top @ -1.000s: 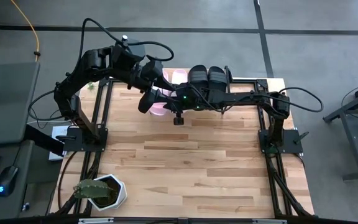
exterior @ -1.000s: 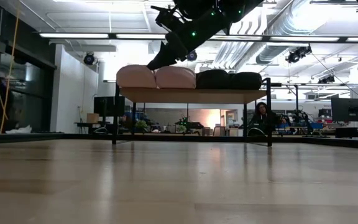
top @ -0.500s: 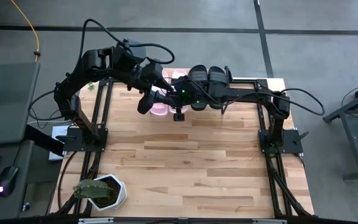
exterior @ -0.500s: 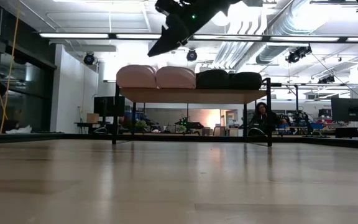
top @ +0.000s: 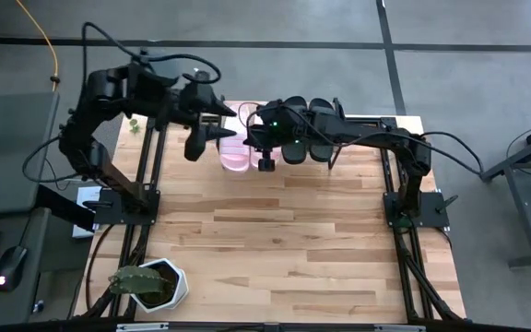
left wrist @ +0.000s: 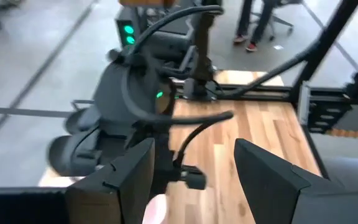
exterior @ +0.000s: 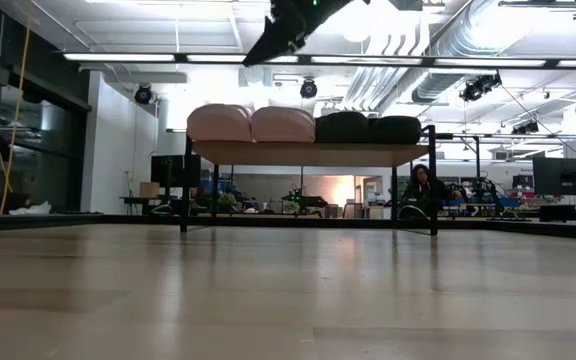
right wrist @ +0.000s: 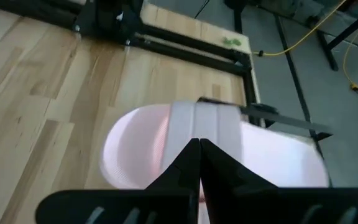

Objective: Pick and place slides into the shelf
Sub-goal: Return to Home Position

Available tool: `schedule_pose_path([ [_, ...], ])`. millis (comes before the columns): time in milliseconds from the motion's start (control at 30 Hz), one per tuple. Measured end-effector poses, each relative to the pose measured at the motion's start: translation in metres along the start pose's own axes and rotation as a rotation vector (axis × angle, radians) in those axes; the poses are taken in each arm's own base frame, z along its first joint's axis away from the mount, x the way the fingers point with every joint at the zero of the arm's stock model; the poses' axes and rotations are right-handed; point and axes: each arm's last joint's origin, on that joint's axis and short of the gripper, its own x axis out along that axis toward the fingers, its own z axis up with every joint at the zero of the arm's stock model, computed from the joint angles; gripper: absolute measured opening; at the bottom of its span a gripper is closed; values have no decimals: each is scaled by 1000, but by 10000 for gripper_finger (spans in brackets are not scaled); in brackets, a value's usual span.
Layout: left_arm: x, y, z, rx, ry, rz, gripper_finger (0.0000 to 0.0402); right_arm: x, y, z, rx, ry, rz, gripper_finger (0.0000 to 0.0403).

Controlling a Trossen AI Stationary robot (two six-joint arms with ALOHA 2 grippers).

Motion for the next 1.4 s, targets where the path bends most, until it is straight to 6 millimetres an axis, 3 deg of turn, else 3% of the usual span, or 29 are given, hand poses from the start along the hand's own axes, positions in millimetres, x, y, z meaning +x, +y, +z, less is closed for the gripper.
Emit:
schedule_pose_path([
  [267, -25, -2, 2, 1, -81, 43, 211, -38, -18, 36, 5, -89, -24, 0],
  [600, -35, -2, 10, -9, -192, 70, 211, -124, -35, 84, 61, -212, -47, 0],
  [867, -44, -3, 14, -34, -257, 59, 211, -182, -34, 85, 116, -317, -59, 0],
  [1233, -65, -6, 12, -23, -315, 27, 211, -234, -23, 90, 166, -432, -22, 0],
  [1400, -82, -9, 8, -7, -338, 33, 211, -267, -12, 90, 165, -490, -9, 0],
])
